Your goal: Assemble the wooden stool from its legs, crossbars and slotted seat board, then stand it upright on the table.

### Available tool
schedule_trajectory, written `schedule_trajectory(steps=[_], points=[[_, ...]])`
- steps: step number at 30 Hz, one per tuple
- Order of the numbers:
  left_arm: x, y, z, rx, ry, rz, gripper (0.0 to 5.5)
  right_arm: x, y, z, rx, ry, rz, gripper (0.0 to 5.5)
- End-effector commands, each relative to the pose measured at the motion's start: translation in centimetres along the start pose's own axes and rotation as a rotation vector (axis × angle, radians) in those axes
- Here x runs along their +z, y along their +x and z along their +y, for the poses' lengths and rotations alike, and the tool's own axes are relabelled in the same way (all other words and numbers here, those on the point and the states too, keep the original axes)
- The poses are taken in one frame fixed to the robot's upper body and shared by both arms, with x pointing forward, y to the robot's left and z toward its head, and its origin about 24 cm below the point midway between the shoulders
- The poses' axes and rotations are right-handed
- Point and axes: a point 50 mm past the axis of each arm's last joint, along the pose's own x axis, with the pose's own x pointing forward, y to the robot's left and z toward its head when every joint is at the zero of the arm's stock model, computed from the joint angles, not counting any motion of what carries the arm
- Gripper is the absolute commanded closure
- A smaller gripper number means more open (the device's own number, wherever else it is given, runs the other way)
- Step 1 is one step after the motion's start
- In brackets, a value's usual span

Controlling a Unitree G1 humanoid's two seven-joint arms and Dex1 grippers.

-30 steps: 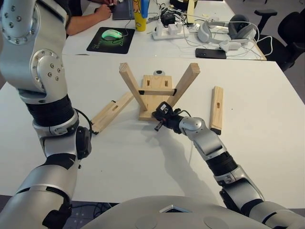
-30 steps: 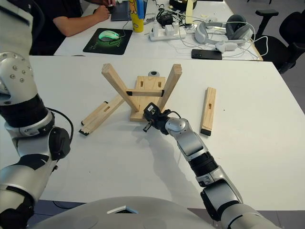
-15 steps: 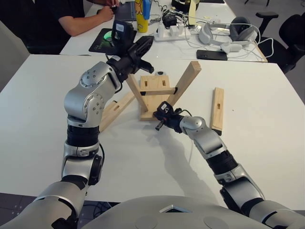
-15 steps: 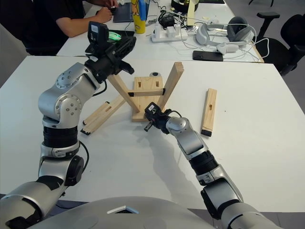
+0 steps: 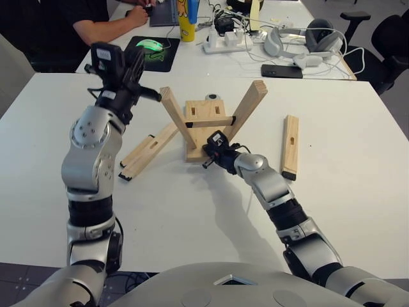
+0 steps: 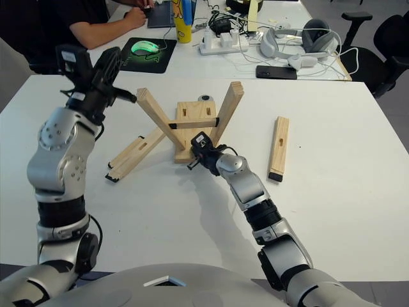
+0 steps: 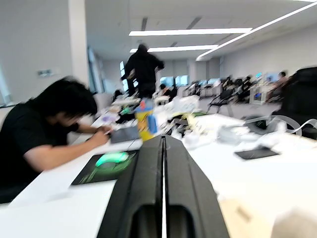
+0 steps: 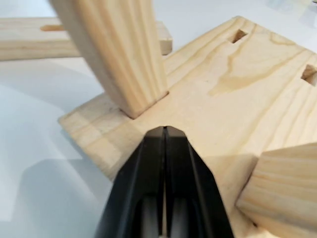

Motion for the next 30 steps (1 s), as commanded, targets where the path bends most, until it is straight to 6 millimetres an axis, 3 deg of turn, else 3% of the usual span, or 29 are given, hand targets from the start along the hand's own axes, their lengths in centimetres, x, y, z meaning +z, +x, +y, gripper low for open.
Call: schedule_trajectory(steps=[1,7,10,19,22,27,30], points=[[-1.3,-2.6,-0.1,0.032,0.035,0.060,5.49,-1.6,-2.7,-0.4,-0.070,-0.026,-0.013,5.50],[-2.9,-5.8,-1.0,0.051,-0.052,0.186,5.49,1.2,-9.8,2.0,-0.042,-0.063,-0.262,5.50],[-3.9,-6.6,-0.9,0.096,-0.100,0.260,5.49,1.6,-12.1,1.4,-0.138,0.094,-0.367,5.50],[-4.2,-6.2,-0.1,0.158,-0.170,0.258,5.49,-0.3,-12.2,-0.6,-0.270,0.316,-0.343,5.50],[-4.1,-5.6,-0.3,0.171,-0.198,0.234,5.49,-0.1,-12.3,-1.7,-0.397,0.284,-0.344,5.50],[-4.4,-5.0,-0.7,0.119,-0.088,0.278,5.49,0.5,-11.9,-2.6,-0.468,0.278,-0.347,5.50],[-3.8,-4.9,-0.7,0.121,-0.020,0.231,5.49,1.0,-13.0,-4.5,-0.634,0.219,-0.390,5.50]])
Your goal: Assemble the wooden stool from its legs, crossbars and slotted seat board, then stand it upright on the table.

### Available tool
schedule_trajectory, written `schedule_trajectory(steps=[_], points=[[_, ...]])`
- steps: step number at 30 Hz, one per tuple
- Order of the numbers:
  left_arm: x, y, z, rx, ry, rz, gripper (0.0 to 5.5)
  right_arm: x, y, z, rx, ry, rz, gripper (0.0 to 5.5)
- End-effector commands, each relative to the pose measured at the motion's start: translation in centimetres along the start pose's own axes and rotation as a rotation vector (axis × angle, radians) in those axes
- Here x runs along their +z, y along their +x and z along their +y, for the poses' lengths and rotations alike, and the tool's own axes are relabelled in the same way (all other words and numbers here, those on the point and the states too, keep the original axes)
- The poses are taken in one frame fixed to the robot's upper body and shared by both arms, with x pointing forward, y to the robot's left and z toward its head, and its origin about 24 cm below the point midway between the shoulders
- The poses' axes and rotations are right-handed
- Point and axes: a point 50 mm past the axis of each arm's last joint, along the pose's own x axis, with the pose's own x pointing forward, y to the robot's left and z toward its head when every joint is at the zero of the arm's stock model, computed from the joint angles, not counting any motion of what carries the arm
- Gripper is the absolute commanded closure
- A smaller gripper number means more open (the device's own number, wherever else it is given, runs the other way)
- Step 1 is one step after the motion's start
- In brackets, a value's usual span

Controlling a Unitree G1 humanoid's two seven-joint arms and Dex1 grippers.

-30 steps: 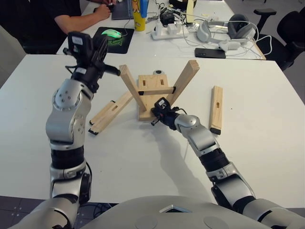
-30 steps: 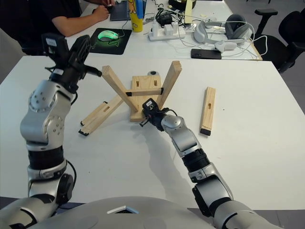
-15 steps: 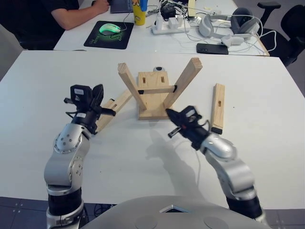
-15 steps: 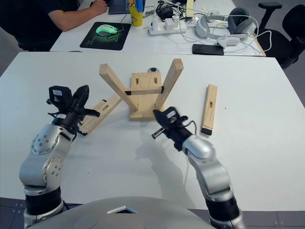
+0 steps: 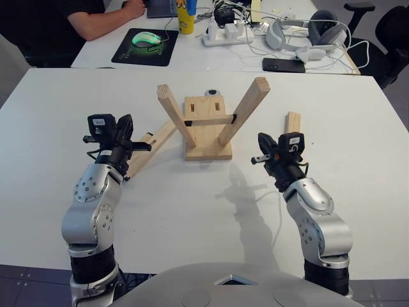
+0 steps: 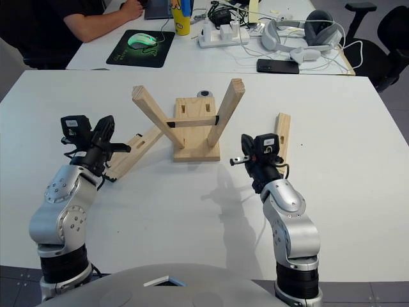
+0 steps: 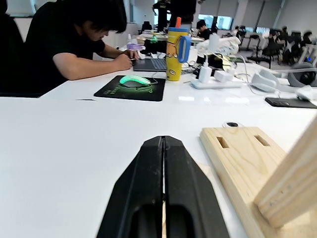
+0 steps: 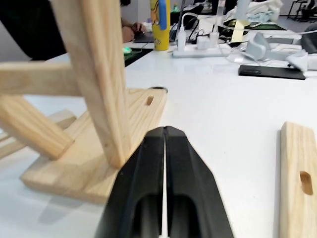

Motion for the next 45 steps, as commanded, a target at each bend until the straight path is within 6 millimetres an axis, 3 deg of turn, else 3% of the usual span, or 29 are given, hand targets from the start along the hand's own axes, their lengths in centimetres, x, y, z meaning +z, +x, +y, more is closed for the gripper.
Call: schedule_trajectory(steps=[1,4,7,14,16,18,20,24,27,30,32,35,37,39,40,41,43,44,45], points=[[1.1,-0.1,0.3,0.029,0.093,-0.081,5.49,1.6,0.2,-2.9,-0.221,-0.096,-0.096,5.50],[2.4,-0.4,1.5,0.129,0.164,-0.171,5.49,3.1,-0.1,-4.6,-0.361,-0.186,-0.176,5.50],[3.5,-0.8,2.4,0.199,0.208,-0.241,5.49,4.2,-0.2,-4.9,-0.401,-0.211,-0.228,5.50],[4.3,-0.5,1.3,0.139,0.194,-0.295,5.49,5.8,0.8,-4.2,-0.372,-0.186,-0.294,5.50],[3.8,0.4,-4.4,-0.258,0.201,-0.269,5.49,6.5,2.4,1.1,-0.017,-0.249,-0.321,5.50],[3.6,0.5,-8.5,-0.499,0.205,-0.229,5.49,5.2,2.6,6.6,0.347,-0.272,-0.231,5.50],[3.5,1.0,-10.1,-0.568,0.248,-0.201,5.49,3.9,2.1,8.5,0.475,-0.279,-0.157,5.50],[2.9,2.3,-6.9,-0.364,0.293,-0.123,5.49,2.7,2.4,5.7,0.308,-0.276,-0.074,5.50],[1.8,2.8,-2.8,-0.122,0.286,-0.047,5.49,2.3,2.7,2.9,0.125,-0.225,-0.025,5.50],[1.9,2.2,1.3,0.128,0.228,-0.055,5.49,2.6,2.1,-2.9,-0.290,-0.216,-0.023,5.50],[2.5,1.5,2.8,0.232,0.210,-0.096,5.49,2.8,1.2,-5.2,-0.445,-0.189,-0.033,5.50],[3.1,0.8,4.3,0.341,0.156,-0.139,5.49,3.3,0.2,-6.1,-0.541,-0.153,-0.059,5.50],[3.4,0.4,4.9,0.380,0.149,-0.167,5.49,3.9,-0.1,-5.7,-0.539,-0.124,-0.093,5.50],[3.9,0.5,4.5,0.353,0.143,-0.218,5.49,4.9,0.2,-4.3,-0.475,-0.092,-0.145,5.50],[4.2,1.0,3.3,0.265,0.137,-0.246,5.49,5.5,0.8,-2.7,-0.375,-0.074,-0.169,5.50],[4.8,1.7,0.8,0.107,0.130,-0.283,5.49,6.0,1.8,0.0,-0.198,-0.071,-0.192,5.50],[6.1,2.2,-6.4,-0.320,0.184,-0.361,5.49,6.4,2.7,7.7,0.308,-0.164,-0.203,5.50],[6.6,1.7,-9.1,-0.473,0.240,-0.404,5.49,6.1,2.3,10.2,0.473,-0.228,-0.193,5.50],[6.2,1.3,-11.3,-0.611,0.290,-0.388,5.49,5.5,2.0,11.3,0.545,-0.188,-0.146,5.50]])
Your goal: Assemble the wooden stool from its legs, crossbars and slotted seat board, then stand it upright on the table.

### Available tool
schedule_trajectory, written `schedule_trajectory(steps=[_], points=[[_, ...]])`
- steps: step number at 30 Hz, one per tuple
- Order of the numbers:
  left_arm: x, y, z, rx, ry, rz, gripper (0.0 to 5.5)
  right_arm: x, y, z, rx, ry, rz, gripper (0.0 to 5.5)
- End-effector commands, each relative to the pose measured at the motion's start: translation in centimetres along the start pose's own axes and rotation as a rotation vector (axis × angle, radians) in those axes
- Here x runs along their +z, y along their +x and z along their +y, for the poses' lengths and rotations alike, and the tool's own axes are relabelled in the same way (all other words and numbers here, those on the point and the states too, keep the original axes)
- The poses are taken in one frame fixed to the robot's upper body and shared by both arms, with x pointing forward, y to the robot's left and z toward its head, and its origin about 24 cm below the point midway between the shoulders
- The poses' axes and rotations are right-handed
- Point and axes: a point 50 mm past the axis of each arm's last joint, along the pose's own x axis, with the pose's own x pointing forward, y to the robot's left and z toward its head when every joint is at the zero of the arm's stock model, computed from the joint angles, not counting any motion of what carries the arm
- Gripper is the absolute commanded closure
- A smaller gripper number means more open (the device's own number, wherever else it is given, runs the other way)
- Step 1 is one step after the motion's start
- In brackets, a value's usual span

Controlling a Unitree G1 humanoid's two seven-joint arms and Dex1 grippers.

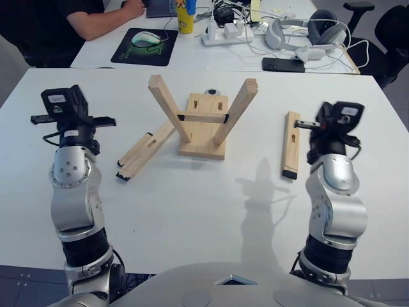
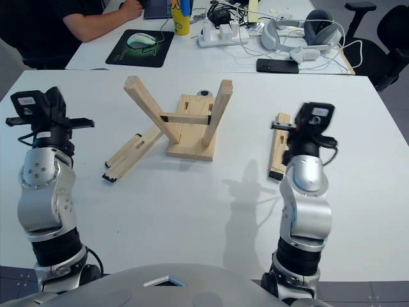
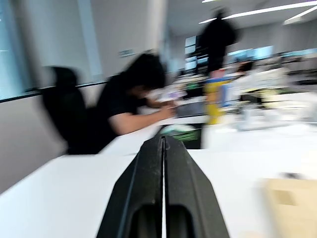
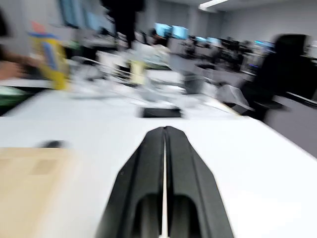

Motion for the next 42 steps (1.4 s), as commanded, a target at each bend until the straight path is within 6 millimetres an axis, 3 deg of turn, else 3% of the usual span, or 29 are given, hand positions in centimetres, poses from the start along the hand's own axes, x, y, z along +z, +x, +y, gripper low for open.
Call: schedule_trajectory(steps=[1,3,9,16,22,28,34,37,39,42], points=[[3.4,-0.4,-11.2,-0.677,0.057,-0.159,5.49,0.2,-1.2,9.9,0.651,-0.023,0.041,5.50],[2.2,0.1,-10.4,-0.631,0.045,-0.065,5.49,-0.5,-0.5,8.7,0.553,0.038,0.089,5.50],[-0.1,1.0,-4.9,-0.374,0.135,0.030,5.49,-3.3,0.5,3.5,0.285,-0.015,0.210,5.50],[-2.9,0.9,-1.4,-0.208,0.173,0.160,5.49,-5.6,0.8,1.7,0.290,-0.083,0.275,5.50],[-4.9,1.7,2.9,-0.063,0.229,0.241,5.49,-8.0,3.4,-0.7,0.330,-0.216,0.296,5.50],[-4.4,3.1,3.4,-0.056,0.225,0.200,5.49,-9.1,6.8,-2.0,0.439,-0.343,0.231,5.50],[-4.6,3.8,3.2,-0.074,0.195,0.194,5.49,-9.9,9.0,-1.5,0.539,-0.245,0.174,5.50],[-4.8,4.0,4.0,-0.064,0.189,0.204,5.49,-10.1,8.3,0.2,0.743,-0.217,0.148,5.50],[-4.8,4.1,4.6,-0.061,0.191,0.206,5.49,-9.9,6.3,1.3,0.967,-0.166,0.138,5.50],[-5.2,3.9,5.6,-0.046,0.198,0.223,5.49,-8.6,1.6,2.3,1.296,-0.083,0.194,5.50]])
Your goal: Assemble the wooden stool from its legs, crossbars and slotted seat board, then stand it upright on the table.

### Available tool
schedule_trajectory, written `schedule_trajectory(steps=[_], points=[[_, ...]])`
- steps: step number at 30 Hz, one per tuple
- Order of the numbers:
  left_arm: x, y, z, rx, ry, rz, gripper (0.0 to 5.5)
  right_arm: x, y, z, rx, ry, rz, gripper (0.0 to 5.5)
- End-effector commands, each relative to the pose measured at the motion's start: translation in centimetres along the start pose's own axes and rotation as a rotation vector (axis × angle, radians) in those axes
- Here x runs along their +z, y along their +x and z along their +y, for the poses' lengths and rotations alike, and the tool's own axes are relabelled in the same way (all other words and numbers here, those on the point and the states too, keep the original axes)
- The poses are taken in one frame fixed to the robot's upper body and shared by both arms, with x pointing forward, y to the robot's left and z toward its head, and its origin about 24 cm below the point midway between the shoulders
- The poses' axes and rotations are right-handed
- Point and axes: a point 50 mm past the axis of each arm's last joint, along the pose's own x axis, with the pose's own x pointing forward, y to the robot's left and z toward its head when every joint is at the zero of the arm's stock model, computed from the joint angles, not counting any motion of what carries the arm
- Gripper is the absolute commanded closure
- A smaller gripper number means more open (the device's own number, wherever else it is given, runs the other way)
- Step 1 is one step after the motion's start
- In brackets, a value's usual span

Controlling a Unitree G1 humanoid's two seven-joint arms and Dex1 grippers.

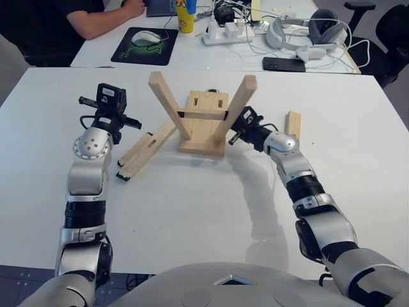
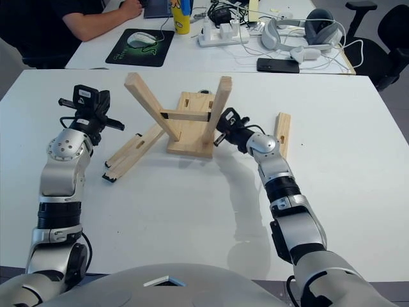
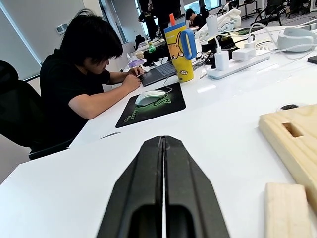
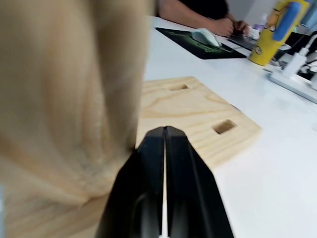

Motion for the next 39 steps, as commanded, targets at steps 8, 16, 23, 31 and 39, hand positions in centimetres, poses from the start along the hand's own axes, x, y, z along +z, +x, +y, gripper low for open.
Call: schedule_trajectory(steps=[8,16,23,31,39], points=[[-0.1,-0.3,2.5,0.028,0.013,0.005,5.49,4.2,-4.3,3.5,0.287,0.087,0.005,5.50],[-0.4,0.0,1.2,0.004,-0.025,-0.001,5.49,1.3,-0.7,-2.8,-0.223,-0.071,0.098,5.50],[-0.8,0.4,0.8,-0.004,-0.035,0.011,5.49,4.5,4.5,4.6,0.116,-0.093,-0.090,5.50],[-0.8,0.6,1.5,0.014,-0.026,0.013,5.49,7.1,1.2,11.1,0.630,0.063,-0.041,5.50],[-1.3,-0.3,1.4,0.029,-0.047,0.026,5.49,2.3,0.0,2.1,0.081,-0.194,0.241,5.50]])
